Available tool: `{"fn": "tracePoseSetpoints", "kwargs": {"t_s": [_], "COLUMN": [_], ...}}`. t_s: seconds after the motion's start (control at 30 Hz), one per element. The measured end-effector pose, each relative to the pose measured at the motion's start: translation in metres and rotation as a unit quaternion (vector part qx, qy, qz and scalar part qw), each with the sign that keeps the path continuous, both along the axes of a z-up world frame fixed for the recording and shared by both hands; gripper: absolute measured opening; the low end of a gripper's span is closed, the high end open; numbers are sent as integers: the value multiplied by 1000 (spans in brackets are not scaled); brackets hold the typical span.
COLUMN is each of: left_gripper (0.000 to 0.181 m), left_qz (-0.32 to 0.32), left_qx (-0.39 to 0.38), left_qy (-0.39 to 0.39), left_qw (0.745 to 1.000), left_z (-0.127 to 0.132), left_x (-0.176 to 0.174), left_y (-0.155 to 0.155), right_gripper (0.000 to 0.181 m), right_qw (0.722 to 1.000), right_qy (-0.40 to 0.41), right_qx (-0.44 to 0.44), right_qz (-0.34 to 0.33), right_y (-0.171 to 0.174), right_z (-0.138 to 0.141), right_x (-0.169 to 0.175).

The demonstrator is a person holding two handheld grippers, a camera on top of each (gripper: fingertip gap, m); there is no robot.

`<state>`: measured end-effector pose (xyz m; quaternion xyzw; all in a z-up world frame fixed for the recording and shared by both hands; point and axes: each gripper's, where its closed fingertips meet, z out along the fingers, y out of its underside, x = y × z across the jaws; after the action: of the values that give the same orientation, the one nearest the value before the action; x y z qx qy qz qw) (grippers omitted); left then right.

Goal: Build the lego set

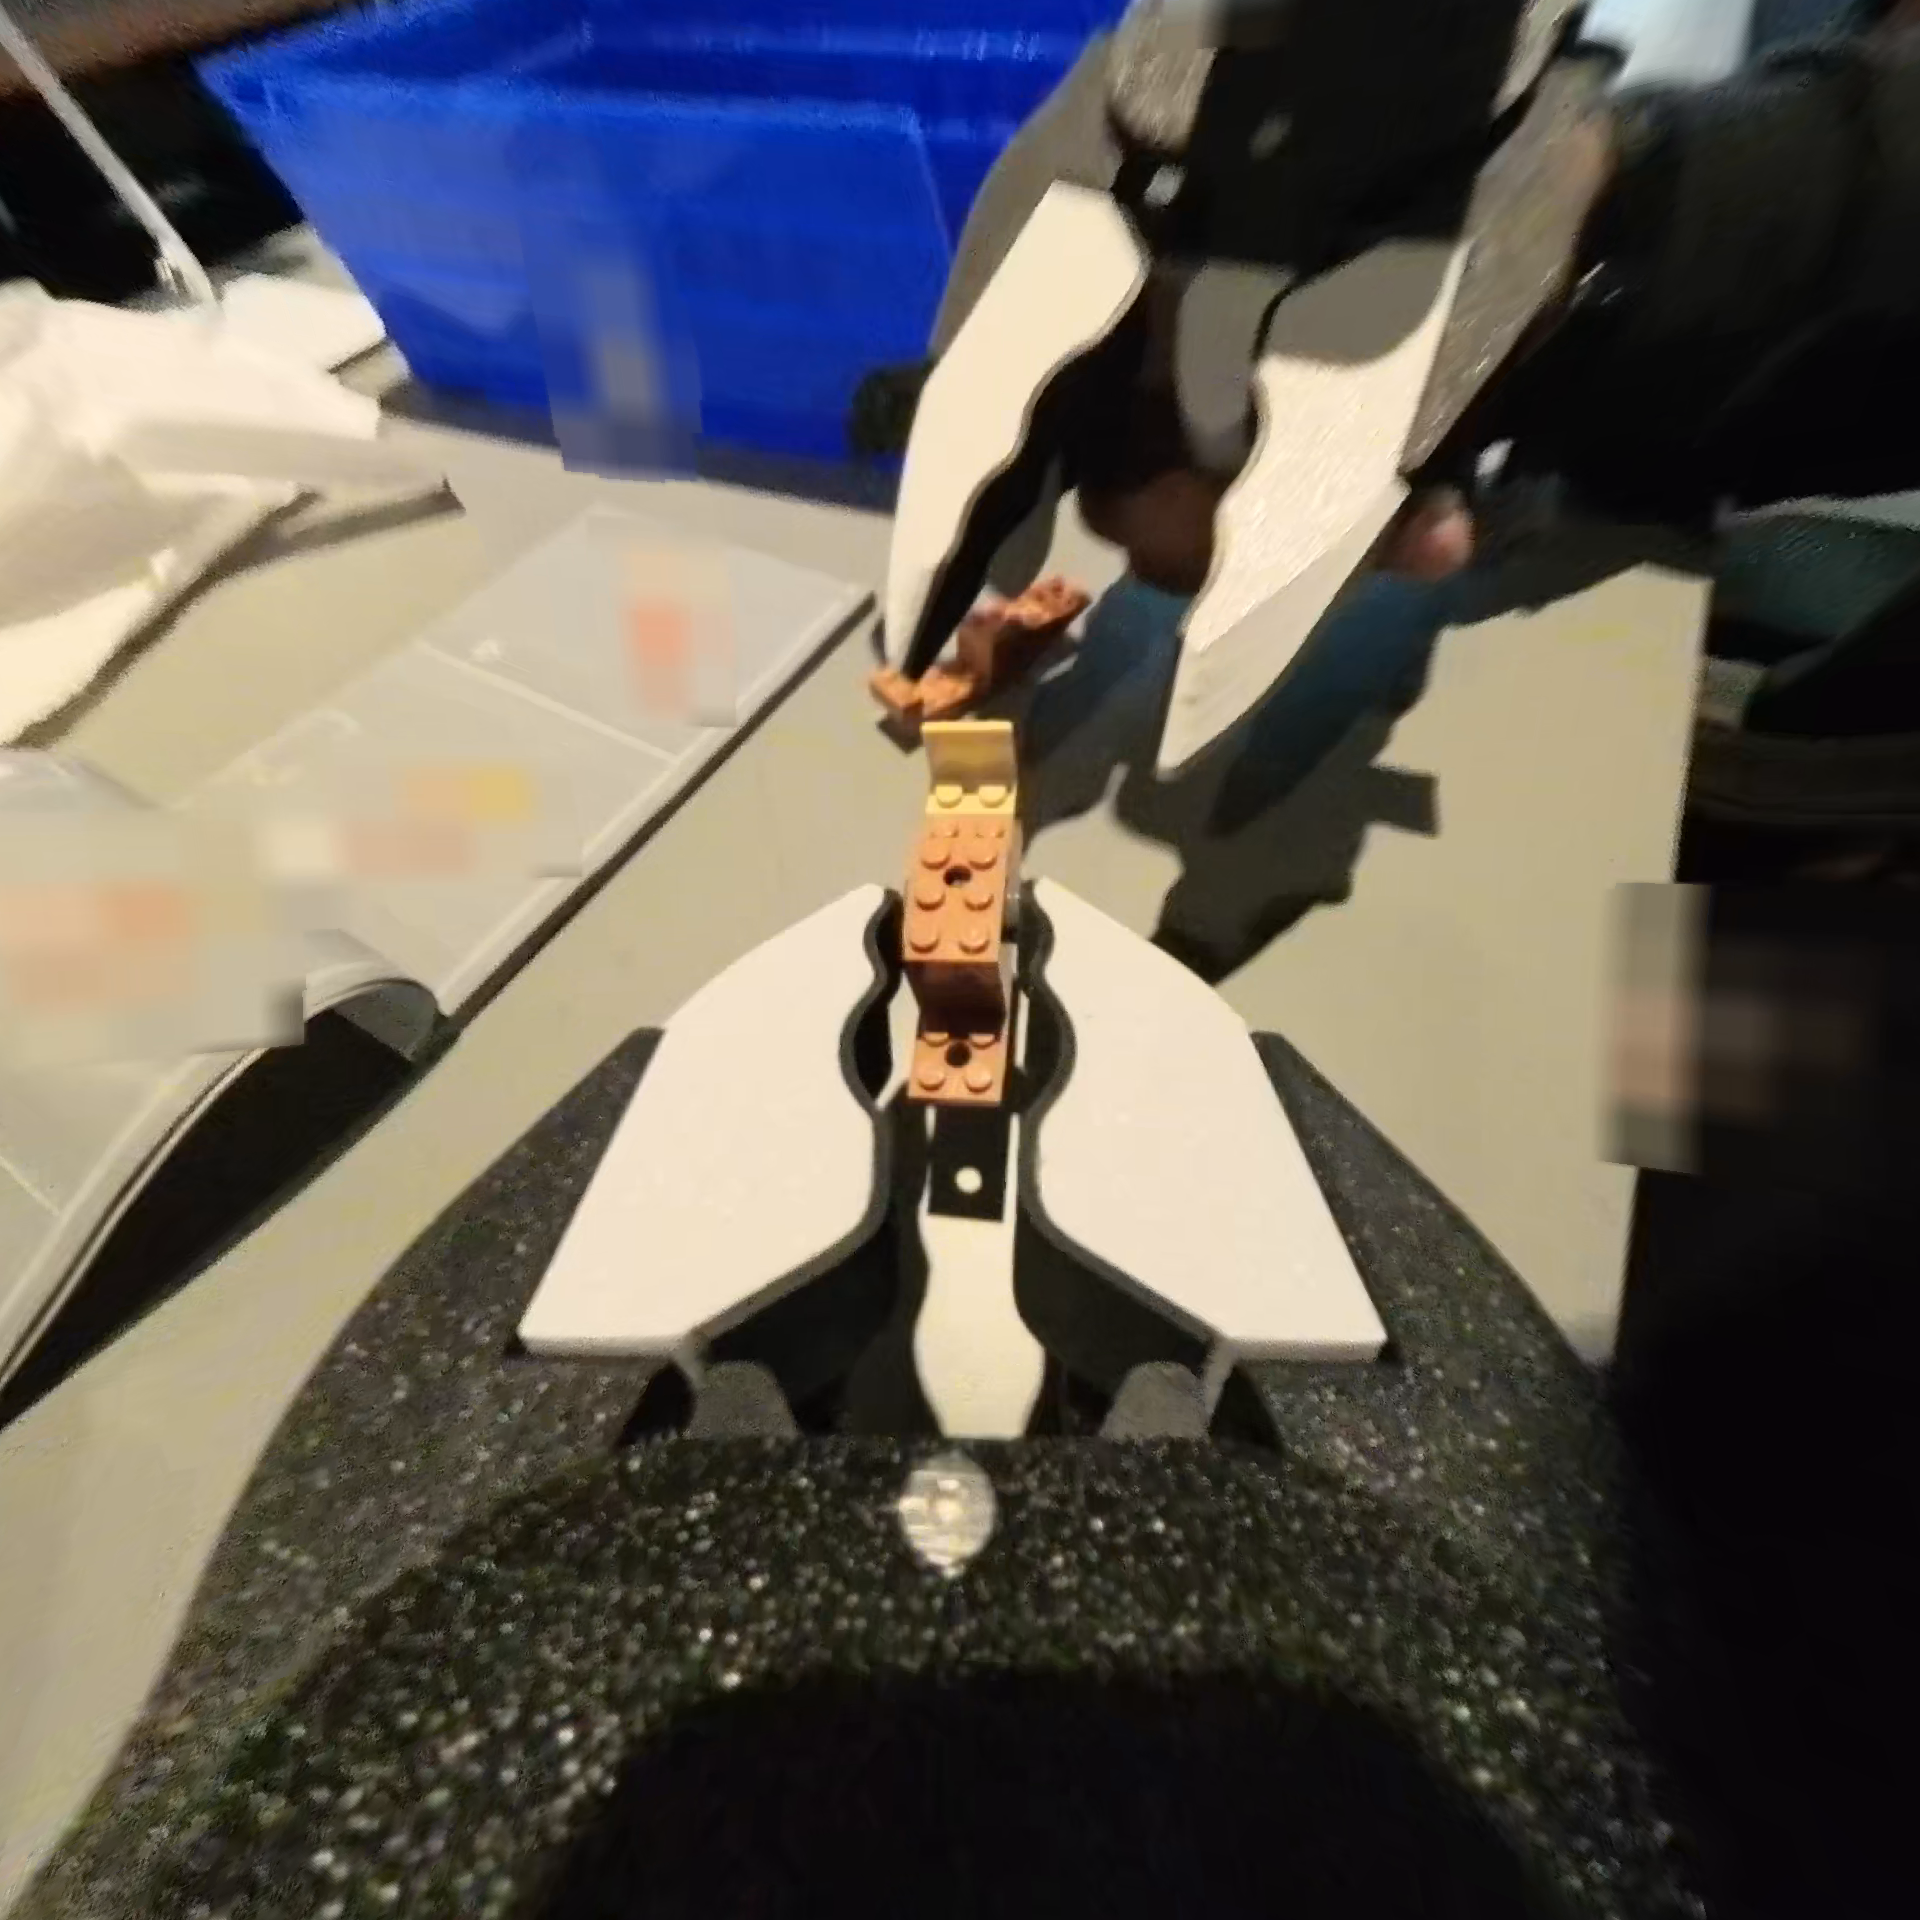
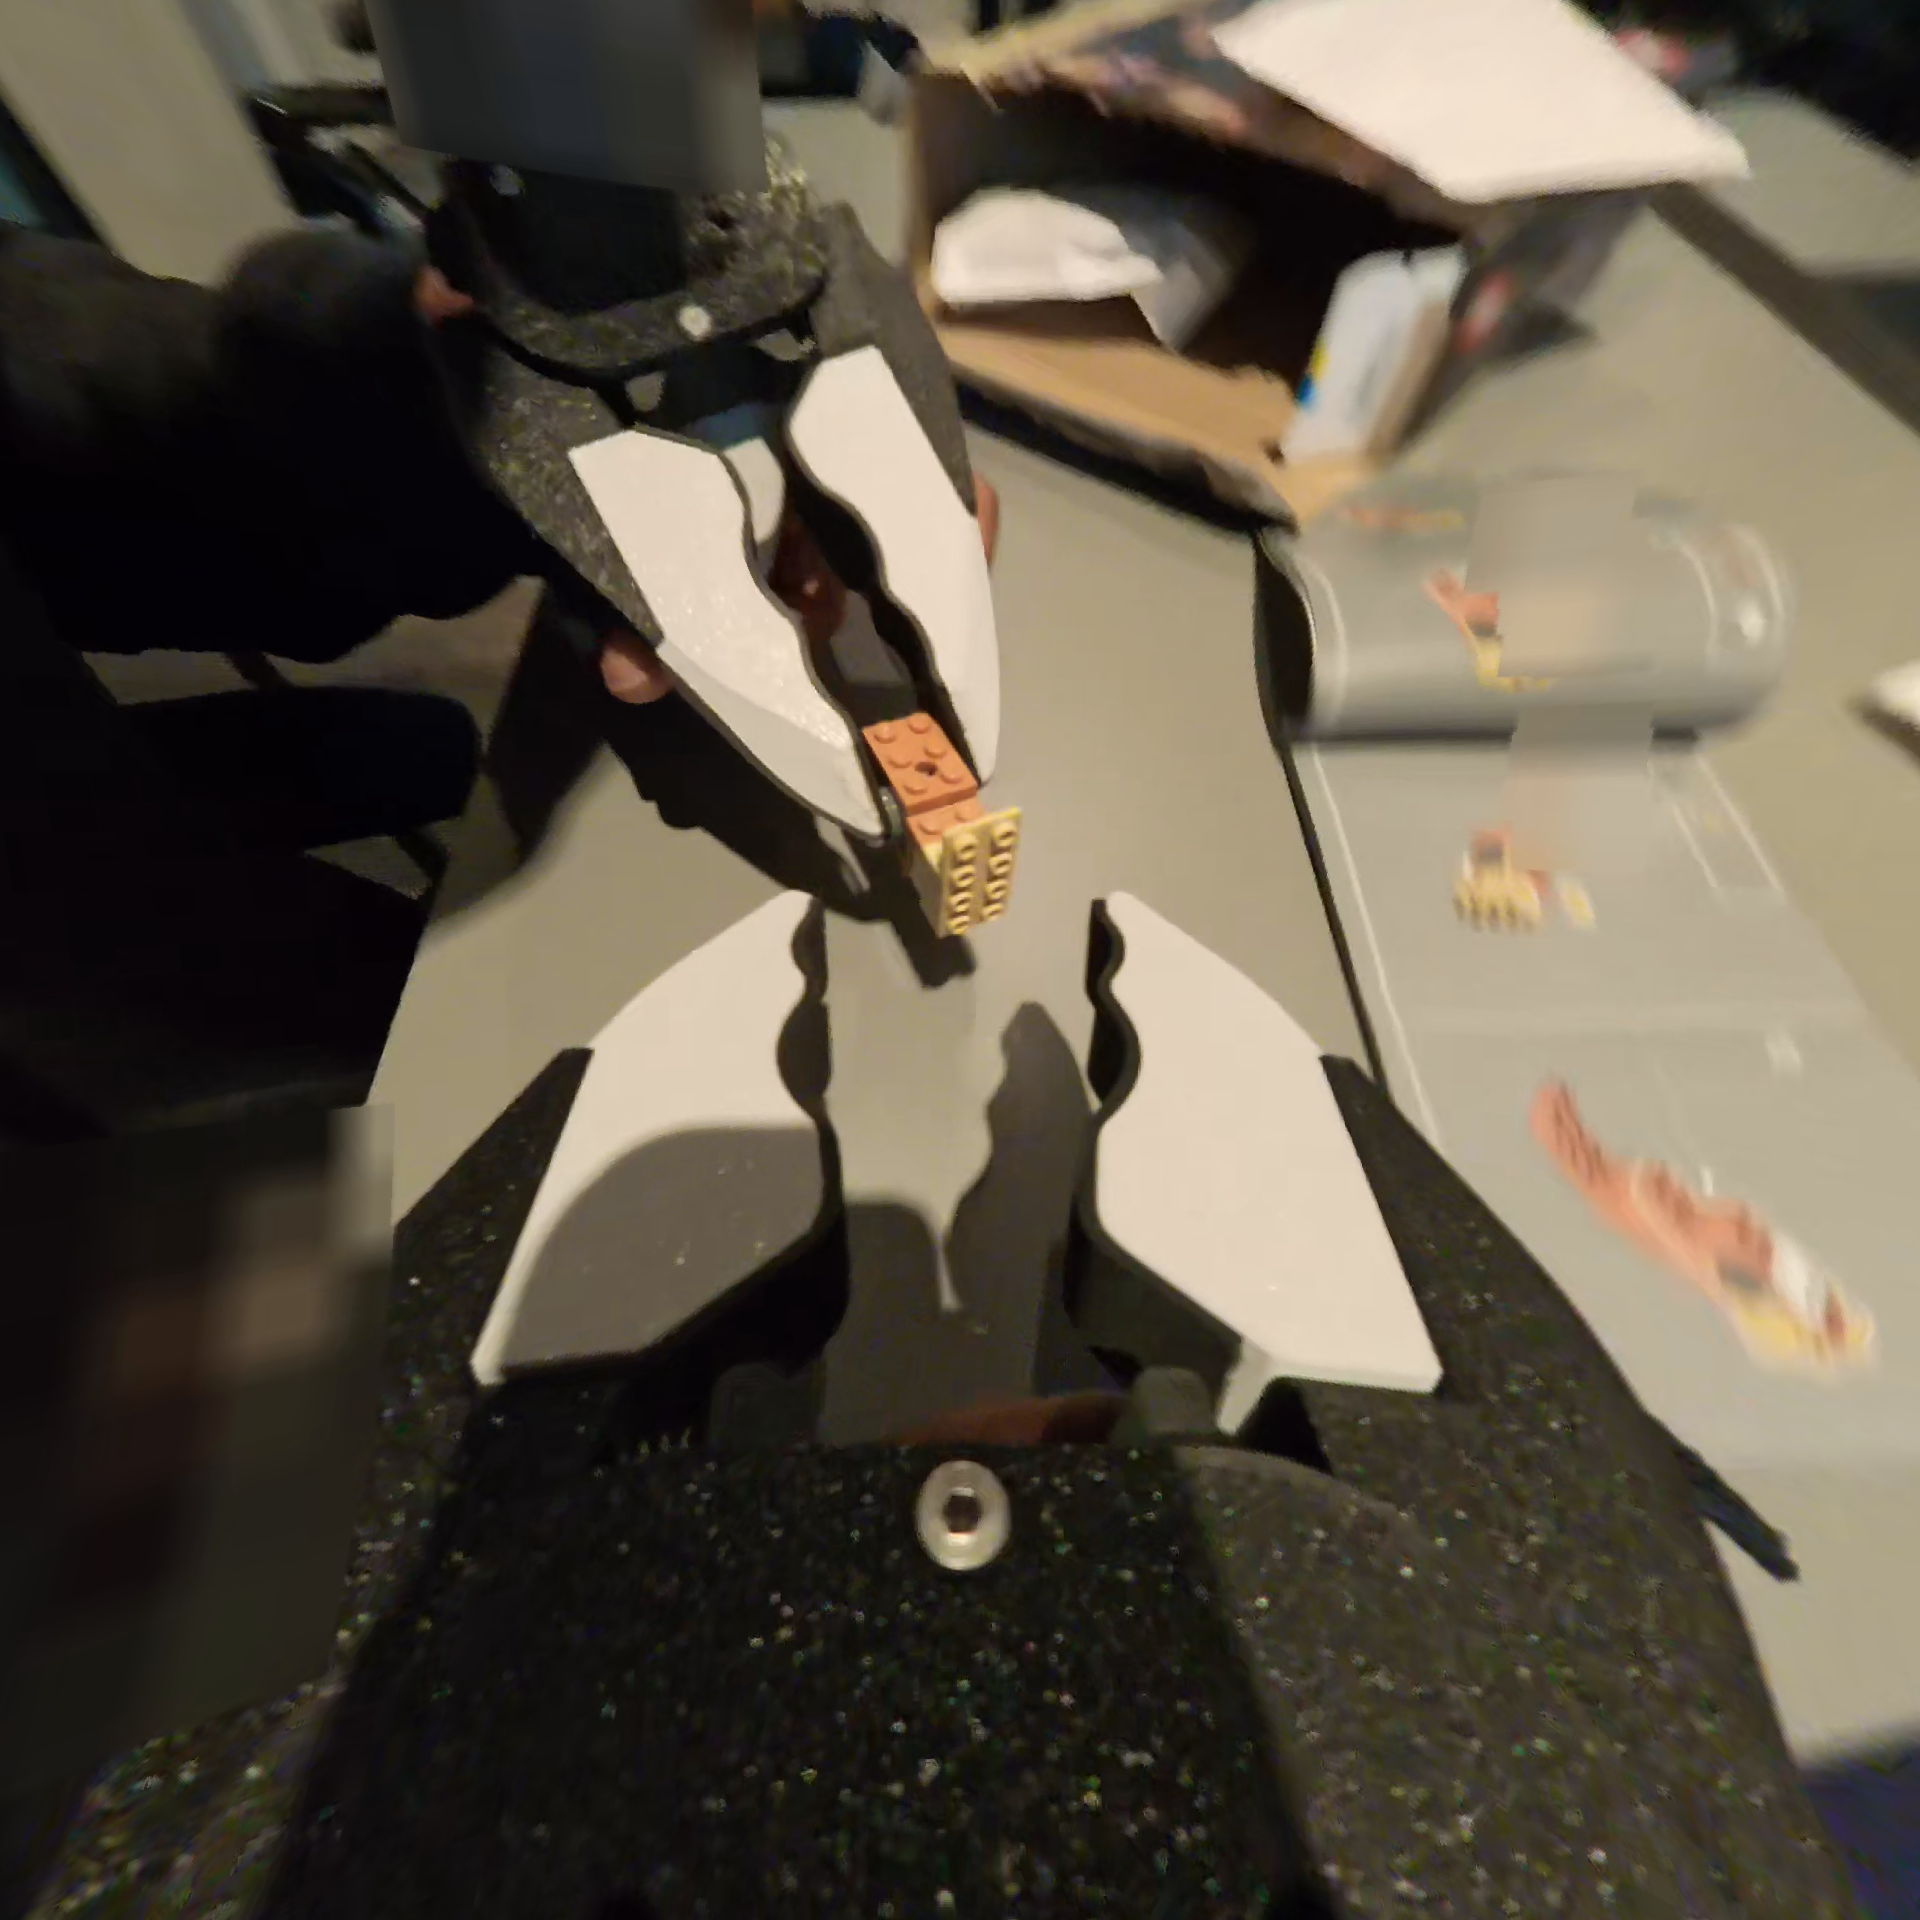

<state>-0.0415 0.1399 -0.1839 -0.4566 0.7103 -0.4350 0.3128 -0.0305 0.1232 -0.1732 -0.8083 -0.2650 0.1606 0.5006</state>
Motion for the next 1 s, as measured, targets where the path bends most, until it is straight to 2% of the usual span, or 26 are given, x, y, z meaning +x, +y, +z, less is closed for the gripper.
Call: {"fn": "tracePoseSetpoints", "kwargs": {"t_s": [0.23, 0.57, 0.7, 0.8, 0.9, 1.0], "left_gripper": [20, 24, 41, 47, 46, 43], "left_qz": [-34, -43, -46, -35, -11, 25], "left_qx": [54, 85, 77, 58, 29, 39], "left_qy": [65, 123, 96, 41, -31, -72], "left_qw": [996, 988, 991, 997, 999, 996], "left_z": [-25, -45, -38, -20, 3, 12], "left_x": [15, 14, 13, 13, 16, 22], "left_y": [-14, -14, -14, -10, -1, 16], "right_gripper": [36, 30, 30, 28, 25, 20], "right_qw": [998, 998, 998, 998, 996, 991], "right_qy": [-10, -25, -21, -14, 5, 26], "right_qx": [-46, -38, -20, 5, 29, 57], "right_qz": [-31, -42, -54, -67, -88, -114], "right_y": [-20, -26, -28, -29, -34, -42], "right_z": [-20, -22, -16, -6, 7, 17], "right_x": [13, 18, 25, 32, 46, 64]}}
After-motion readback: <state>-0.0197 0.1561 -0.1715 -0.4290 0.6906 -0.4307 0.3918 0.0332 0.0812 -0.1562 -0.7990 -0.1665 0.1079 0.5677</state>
